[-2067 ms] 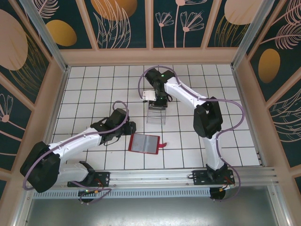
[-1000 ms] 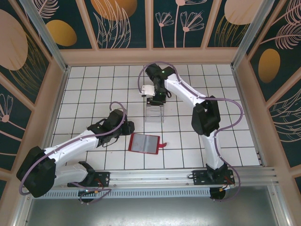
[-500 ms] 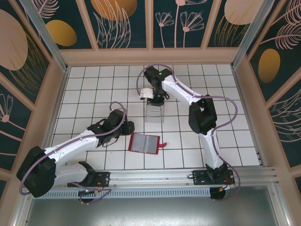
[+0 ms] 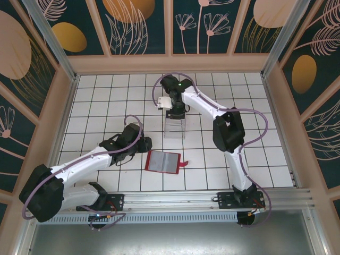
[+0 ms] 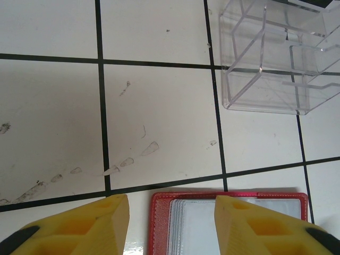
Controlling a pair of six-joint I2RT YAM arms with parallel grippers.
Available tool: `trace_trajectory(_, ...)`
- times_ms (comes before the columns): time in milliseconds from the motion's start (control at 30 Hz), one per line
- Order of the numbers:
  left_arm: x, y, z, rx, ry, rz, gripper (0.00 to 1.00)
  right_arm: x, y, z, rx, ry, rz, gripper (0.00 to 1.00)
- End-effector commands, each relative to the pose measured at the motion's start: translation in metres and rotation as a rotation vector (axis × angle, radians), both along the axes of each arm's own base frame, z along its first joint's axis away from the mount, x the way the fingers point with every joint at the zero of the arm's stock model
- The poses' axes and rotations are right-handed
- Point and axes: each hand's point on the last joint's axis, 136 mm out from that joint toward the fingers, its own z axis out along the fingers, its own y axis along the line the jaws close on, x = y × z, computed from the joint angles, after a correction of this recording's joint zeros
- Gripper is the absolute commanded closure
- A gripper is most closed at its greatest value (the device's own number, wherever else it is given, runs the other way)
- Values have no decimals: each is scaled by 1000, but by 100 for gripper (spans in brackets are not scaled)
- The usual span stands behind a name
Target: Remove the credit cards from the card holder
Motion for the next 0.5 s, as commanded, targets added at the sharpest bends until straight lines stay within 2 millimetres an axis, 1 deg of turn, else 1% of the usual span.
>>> trace_trajectory(0, 0, 2, 0, 18, -1, 1, 53, 15, -5, 30, 7, -128, -26, 70)
trace_trajectory(100, -1, 2, -1, 19, 0, 1, 53, 20, -4, 33, 16, -162, -29, 68)
trace_trajectory(233, -1, 3, -1, 23, 0, 0, 53, 22, -4, 30, 21, -163, -24, 68)
trace_trajectory(467, -2, 3, -3, 24, 5, -1, 53, 20, -2, 12, 37, -126, -15, 71)
